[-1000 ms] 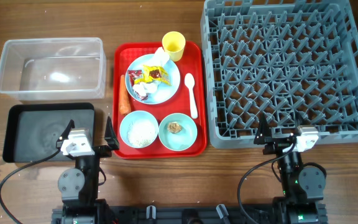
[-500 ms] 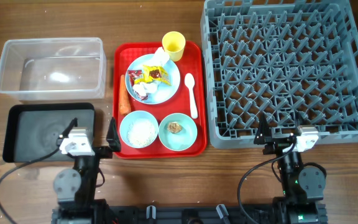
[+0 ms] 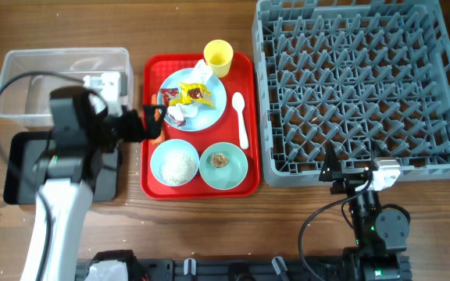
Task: Sort waste into correct bins and load items into the dishwasher rack
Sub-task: 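Reach left gripper to blue plate and grasp yellow wrapper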
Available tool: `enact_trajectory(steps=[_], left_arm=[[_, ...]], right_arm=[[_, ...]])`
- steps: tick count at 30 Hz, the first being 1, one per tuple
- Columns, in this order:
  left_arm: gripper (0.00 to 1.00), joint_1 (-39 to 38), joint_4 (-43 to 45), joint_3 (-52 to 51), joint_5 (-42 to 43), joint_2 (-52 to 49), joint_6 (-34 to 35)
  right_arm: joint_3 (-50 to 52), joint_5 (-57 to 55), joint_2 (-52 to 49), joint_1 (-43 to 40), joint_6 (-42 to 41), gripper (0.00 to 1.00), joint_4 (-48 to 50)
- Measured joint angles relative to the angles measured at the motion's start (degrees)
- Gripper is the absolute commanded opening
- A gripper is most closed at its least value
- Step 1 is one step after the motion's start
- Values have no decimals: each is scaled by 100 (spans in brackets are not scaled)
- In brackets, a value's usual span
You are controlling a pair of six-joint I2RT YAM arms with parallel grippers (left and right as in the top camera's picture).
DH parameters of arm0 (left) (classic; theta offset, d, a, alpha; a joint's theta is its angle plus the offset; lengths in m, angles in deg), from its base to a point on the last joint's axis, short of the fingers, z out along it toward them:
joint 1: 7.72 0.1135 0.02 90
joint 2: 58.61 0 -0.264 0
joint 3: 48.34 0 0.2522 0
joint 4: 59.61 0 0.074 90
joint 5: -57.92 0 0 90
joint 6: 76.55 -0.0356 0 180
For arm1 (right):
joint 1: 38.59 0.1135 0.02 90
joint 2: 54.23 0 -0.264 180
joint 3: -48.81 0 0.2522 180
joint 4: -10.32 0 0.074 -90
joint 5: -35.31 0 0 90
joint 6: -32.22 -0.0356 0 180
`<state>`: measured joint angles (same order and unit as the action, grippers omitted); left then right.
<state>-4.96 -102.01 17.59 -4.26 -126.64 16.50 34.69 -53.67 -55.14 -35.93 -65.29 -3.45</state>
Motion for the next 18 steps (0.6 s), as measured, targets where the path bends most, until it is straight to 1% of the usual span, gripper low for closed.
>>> enact_trajectory(steps=[1, 4, 6, 10, 11, 14, 16, 18], left_arm=[[100, 0, 138, -4, 289, -317, 24], [100, 0, 398, -2, 905, -785, 28], [100, 0, 457, -2, 1165, -874, 28], [99, 0, 597, -2, 1427, -876, 33], [95, 0, 599, -2, 1447, -876, 33], [94, -7, 667, -2, 1362, -876, 216], [93, -81, 824, -2, 1051, -879, 531], [89, -372, 933, -2, 553, -879, 914]], right_arm=[[0, 0, 0, 0, 0, 100, 4], [0, 0, 0, 0, 0, 100, 2], [0, 0, 0, 0, 0, 100, 2], [0, 0, 0, 0, 0, 100, 2], [0, 0, 0, 0, 0, 100, 2], [0, 0, 0, 0, 0, 100, 2], [0, 0, 0, 0, 0, 100, 2], [0, 0, 0, 0, 0, 100, 2]])
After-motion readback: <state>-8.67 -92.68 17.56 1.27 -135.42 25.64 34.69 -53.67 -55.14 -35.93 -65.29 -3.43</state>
